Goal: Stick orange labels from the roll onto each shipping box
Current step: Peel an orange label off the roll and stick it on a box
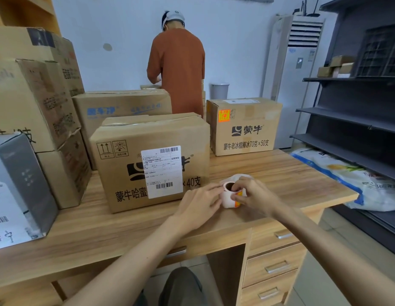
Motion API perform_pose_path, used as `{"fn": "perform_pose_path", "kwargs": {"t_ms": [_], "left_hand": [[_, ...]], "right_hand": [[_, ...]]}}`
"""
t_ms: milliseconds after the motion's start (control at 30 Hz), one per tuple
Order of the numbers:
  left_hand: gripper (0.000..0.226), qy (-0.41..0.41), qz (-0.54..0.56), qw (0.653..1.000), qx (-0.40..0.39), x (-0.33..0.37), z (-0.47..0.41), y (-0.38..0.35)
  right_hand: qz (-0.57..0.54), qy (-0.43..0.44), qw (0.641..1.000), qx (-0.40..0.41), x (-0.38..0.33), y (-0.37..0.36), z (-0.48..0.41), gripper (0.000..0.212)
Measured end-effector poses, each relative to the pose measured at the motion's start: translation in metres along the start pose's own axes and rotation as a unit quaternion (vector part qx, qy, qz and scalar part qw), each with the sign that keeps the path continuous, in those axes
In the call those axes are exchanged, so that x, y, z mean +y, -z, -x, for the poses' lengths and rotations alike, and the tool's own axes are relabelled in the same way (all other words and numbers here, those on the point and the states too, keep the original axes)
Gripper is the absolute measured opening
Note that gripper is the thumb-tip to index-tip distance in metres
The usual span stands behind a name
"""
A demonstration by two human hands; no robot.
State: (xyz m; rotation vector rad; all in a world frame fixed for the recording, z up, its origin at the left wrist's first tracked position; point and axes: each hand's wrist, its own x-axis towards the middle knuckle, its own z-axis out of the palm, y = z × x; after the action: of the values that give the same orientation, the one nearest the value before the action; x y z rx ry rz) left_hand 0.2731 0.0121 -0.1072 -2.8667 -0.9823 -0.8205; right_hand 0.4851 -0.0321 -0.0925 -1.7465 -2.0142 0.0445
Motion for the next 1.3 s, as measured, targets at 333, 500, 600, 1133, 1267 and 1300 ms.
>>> {"fn": "perform_pose_path", "kwargs": {"t_ms": [333, 500, 600, 1133, 1267, 1300], "left_hand": [[0.011, -0.091, -0.022, 0.994, 0.049, -0.004, -0.002, -0.001], [0.01, -0.025, 0.027, 0.999, 0.032, -0.003, 0.0, 0.0], [0.01, 0.034, 0.076, 0.996, 0.03, -0.007, -0.002, 0.005], [0.048, 0.07, 0.151, 0.985, -0.034, -0.021, -0.014, 0.013], [0.068, 0.038, 0.179, 0.981, -0.07, -0.013, -0.024, 0.005], [0.069, 0.034, 0.183, 0.979, -0.079, -0.012, -0.026, 0.003]], "right_hand": [[0.02, -0.003, 1.0, 0.008, 0.003, -0.001, -0.001, 0.022], [0.006, -0.01, 1.0, 0.002, 0.002, -0.001, 0.001, 0.026], [-0.03, -0.015, 0.999, 0.0, 0.004, 0.006, 0.003, 0.026], [-0.077, -0.034, 0.996, 0.041, 0.012, -0.004, 0.005, 0.011], [-0.085, -0.024, 0.995, 0.037, 0.012, -0.003, 0.008, 0.008], [-0.087, -0.019, 0.995, 0.037, 0.012, -0.003, 0.009, 0.008]]}}
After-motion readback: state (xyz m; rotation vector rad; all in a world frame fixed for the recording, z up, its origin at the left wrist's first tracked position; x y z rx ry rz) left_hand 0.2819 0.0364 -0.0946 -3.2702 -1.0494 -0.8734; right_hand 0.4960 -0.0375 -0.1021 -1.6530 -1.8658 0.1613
